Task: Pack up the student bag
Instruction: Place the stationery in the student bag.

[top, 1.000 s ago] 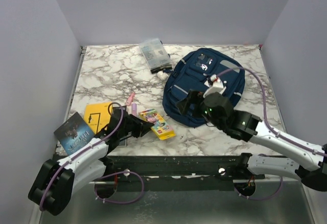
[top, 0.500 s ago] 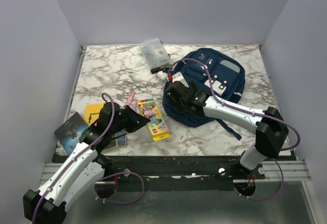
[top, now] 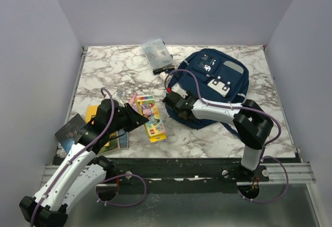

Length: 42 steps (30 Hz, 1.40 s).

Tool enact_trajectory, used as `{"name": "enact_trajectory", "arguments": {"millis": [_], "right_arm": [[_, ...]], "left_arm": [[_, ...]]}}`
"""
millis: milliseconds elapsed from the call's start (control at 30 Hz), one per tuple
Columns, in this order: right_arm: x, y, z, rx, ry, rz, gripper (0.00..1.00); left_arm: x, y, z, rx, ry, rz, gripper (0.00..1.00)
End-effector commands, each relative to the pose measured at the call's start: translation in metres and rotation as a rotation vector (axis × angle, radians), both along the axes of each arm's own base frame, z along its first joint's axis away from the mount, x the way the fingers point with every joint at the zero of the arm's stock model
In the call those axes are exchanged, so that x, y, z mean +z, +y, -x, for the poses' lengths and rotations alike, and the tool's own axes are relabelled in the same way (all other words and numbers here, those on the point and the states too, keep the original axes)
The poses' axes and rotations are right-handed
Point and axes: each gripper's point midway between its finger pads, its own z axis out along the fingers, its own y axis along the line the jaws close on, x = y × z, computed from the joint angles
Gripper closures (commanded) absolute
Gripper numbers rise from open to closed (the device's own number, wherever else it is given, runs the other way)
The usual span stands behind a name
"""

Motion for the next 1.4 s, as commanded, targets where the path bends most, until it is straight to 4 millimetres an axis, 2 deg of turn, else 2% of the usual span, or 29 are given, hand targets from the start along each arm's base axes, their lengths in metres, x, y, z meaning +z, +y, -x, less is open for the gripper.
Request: {"name": "enact_trajectory", "arguments": {"millis": [0, 200, 367, 500, 567, 700, 833, 1000, 1167, 1367], "right_arm": [[0.008, -0.003, -0.009, -0.067, -0.066, 0.044, 0.57], [0.032, -0.006, -0.007, -0.068, -0.073, 0.031, 0.76], [0.035, -0.007, 0.001, -0.060, -0.053, -0.014, 0.99], [0.038, -0.003, 0.002, -0.068, -0.064, -0.078, 1.00], [0.043, 0.010, 0.005, -0.079, -0.025, -0.181, 0.99], [0.072, 0.049, 0.013, -0.077, 0.047, -0.432, 0.99], [0.099, 0.069, 0.015, -0.068, 0.072, -0.553, 0.99], [0.111, 0.074, 0.010, -0.079, 0.066, -0.572, 0.99], [0.116, 0.078, 0.016, -0.076, 0.087, -0.628, 0.99], [0.118, 0.071, 0.025, -0.071, 0.090, -0.657, 0.99]], "left_arm": [[0.012, 0.005, -0.003, 0.010, -0.055, -0.013, 0.82], [0.012, -0.002, -0.005, -0.023, -0.066, 0.001, 0.82], [0.016, -0.009, -0.004, -0.052, -0.057, 0.036, 0.82], [0.009, -0.017, -0.007, -0.066, -0.057, 0.080, 0.82], [0.009, -0.026, -0.008, -0.084, -0.041, 0.129, 0.82], [0.014, -0.045, -0.012, -0.143, -0.017, 0.225, 0.83], [0.015, -0.056, -0.020, -0.167, -0.002, 0.267, 0.83], [0.010, -0.070, -0.026, -0.185, 0.042, 0.303, 0.83], [-0.009, -0.087, -0.036, -0.177, 0.132, 0.326, 0.85], [-0.019, -0.096, -0.062, -0.087, 0.147, 0.359, 0.89]]}}
